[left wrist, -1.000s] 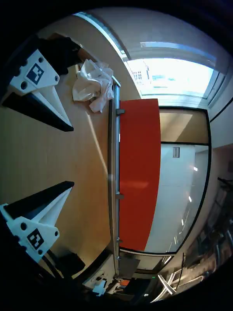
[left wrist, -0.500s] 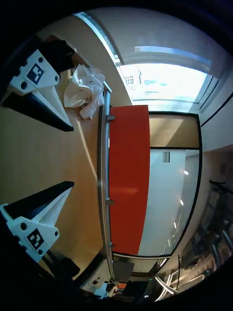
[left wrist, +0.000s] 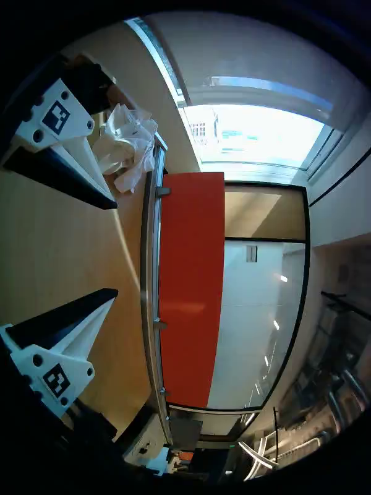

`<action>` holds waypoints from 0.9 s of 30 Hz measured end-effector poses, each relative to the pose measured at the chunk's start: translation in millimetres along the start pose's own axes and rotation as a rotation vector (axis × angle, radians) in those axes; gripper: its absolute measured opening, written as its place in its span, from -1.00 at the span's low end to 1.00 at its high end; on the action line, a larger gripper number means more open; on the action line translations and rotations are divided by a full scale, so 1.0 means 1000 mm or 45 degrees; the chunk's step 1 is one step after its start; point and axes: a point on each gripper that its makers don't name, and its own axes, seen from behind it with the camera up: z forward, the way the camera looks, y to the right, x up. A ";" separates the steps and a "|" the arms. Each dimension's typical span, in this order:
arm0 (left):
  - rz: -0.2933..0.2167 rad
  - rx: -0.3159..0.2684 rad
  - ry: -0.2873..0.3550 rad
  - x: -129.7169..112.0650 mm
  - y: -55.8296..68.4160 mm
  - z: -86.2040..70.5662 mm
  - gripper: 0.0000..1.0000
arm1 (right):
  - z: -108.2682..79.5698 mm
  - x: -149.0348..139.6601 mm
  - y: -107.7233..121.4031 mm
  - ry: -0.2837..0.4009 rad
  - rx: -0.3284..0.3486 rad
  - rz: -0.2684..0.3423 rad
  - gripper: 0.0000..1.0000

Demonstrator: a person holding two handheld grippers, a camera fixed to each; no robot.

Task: Fold towel

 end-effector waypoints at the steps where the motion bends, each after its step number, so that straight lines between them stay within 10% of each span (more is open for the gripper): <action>1: 0.002 -0.001 0.006 0.002 0.000 0.000 0.89 | 0.001 0.001 -0.004 0.004 0.003 -0.003 0.99; 27: 0.084 -0.022 0.133 -0.020 -0.014 0.007 0.89 | 0.003 -0.004 -0.064 -0.007 0.043 0.023 0.99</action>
